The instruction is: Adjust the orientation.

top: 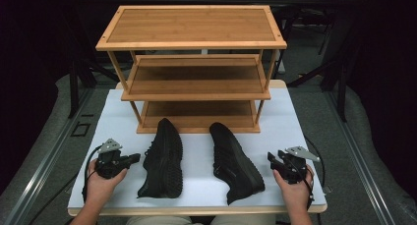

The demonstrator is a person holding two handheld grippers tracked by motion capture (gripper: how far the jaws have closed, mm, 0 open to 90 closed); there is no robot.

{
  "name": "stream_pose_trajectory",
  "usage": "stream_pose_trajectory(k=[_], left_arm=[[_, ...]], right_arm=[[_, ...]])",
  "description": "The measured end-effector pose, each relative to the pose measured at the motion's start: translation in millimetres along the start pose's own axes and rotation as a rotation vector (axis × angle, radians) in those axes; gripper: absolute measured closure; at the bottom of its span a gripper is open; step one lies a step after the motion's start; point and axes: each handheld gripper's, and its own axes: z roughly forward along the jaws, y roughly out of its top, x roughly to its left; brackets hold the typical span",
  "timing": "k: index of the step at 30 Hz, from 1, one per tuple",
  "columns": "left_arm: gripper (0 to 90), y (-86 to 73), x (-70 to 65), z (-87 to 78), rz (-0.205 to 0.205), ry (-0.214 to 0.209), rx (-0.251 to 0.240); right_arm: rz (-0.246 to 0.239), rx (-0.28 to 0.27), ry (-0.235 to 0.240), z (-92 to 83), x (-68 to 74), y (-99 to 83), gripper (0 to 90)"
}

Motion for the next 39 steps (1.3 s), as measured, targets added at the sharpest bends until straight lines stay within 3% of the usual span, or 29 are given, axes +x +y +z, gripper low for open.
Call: stream_pose_trajectory(k=[5,11,15,21,30,34,39], left_arm=[[90.0,2.2,-14.0,6.1,0.055,-0.01,0.033],[90.0,9.2,-29.4,7.0,0.09,-0.059,0.015],[90.0,13.5,-35.6,12.2,0.124,-0.059,0.02],[90.0,17.2,-40.2,11.9,0.109,-0.08,0.008],[90.0,30.5,-54.6,14.8,0.138,-0.093,-0.012],[90.0,40.7,-62.5,18.9,0.145,-0.127,-0.018],[90.0,60.6,-81.7,25.0,0.168,-0.171,-0.044]], right_arm=[[0.008,-0.007,0.001,-0.6,-0.5,0.0,55.7],[0.023,-0.035,0.004,0.4,-1.8,-0.7,55.8],[0.028,-0.02,0.002,-0.9,-1.7,-0.4,55.5],[0.031,-0.035,0.005,-0.2,-1.0,-0.7,55.0],[0.049,-0.031,0.012,-1.1,-2.3,-0.6,54.9],[0.059,-0.034,0.015,-0.3,-3.0,-1.1,55.0],[0.063,-0.024,0.017,-0.6,-2.7,-1.0,55.0]])
